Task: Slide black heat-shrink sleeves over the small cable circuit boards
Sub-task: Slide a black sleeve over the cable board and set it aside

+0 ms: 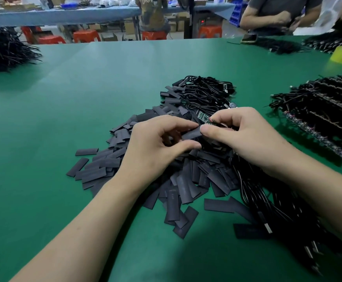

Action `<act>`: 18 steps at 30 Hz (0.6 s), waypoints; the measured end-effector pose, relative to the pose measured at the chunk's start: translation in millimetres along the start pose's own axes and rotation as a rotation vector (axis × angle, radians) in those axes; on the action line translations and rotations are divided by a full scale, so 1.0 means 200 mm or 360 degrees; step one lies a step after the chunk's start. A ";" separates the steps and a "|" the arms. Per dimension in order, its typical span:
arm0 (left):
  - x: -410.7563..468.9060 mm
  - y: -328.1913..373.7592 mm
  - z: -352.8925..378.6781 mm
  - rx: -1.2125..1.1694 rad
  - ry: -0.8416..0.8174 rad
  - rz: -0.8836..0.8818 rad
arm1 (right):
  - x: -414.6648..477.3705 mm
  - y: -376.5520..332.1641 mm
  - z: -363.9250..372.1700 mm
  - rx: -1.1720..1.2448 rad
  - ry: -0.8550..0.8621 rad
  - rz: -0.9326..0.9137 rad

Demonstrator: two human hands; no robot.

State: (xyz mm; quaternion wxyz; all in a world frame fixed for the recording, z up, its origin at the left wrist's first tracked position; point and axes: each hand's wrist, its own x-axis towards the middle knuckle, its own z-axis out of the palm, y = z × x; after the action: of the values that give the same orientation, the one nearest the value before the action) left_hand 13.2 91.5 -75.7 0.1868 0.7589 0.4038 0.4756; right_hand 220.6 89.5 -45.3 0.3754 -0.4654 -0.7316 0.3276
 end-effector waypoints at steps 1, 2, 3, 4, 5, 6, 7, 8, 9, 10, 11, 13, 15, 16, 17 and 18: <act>0.00 0.00 0.00 0.0128 0.0024 0.0085 | -0.01 0.00 0.00 0.0004 0.0002 -0.0005; 0.00 0.01 0.00 0.0189 0.0055 0.0123 | -0.01 0.00 0.00 -0.0003 0.0001 -0.0019; 0.01 0.01 0.01 0.0195 0.0091 0.0129 | -0.02 0.00 0.00 -0.0014 0.0001 -0.0036; 0.01 0.00 0.01 0.0171 0.0129 0.0110 | -0.02 0.00 0.00 -0.0026 0.0011 -0.0054; 0.01 0.00 0.01 0.0134 0.0169 0.0075 | -0.02 0.00 0.00 -0.0039 0.0036 -0.0066; 0.01 0.00 0.01 0.0091 0.0206 0.0033 | -0.03 0.00 -0.01 -0.0063 0.0073 -0.0071; 0.01 -0.01 0.01 0.0047 0.0235 -0.0008 | -0.03 0.00 -0.03 -0.0109 0.0107 -0.0075; 0.01 -0.01 0.01 0.0007 0.0254 -0.0047 | -0.03 0.00 -0.04 -0.0173 0.0129 -0.0085; 0.01 -0.01 0.01 -0.0026 0.0265 -0.0077 | -0.04 0.01 -0.05 -0.0242 0.0139 -0.0097; 0.01 -0.01 0.02 -0.0052 0.0271 -0.0099 | -0.05 0.01 -0.06 -0.0301 0.0141 -0.0108; 0.01 -0.01 0.02 -0.0072 0.0274 -0.0113 | -0.05 0.01 -0.07 -0.0344 0.0141 -0.0115; 0.01 -0.01 0.02 -0.0101 0.0267 -0.0127 | -0.06 0.00 -0.07 -0.0397 0.0141 -0.0123; 0.01 0.00 0.03 -0.0124 0.0248 -0.0123 | -0.07 0.00 -0.06 -0.0430 0.0143 -0.0129; 0.01 0.00 0.03 -0.0129 0.0239 -0.0116 | -0.07 -0.01 -0.05 -0.0441 0.0148 -0.0131; 0.01 0.00 0.03 -0.0132 0.0234 -0.0108 | -0.07 -0.01 -0.05 -0.0449 0.0155 -0.0131; 0.01 0.00 0.03 -0.0135 0.0233 -0.0101 | -0.08 -0.01 -0.04 -0.0457 0.0166 -0.0131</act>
State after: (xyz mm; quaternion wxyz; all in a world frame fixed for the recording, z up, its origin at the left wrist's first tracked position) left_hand 19.2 93.1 -76.9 0.2036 0.7003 0.4198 0.5403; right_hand 231.7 75.7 -43.2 0.3557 -0.5002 -0.7688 0.1794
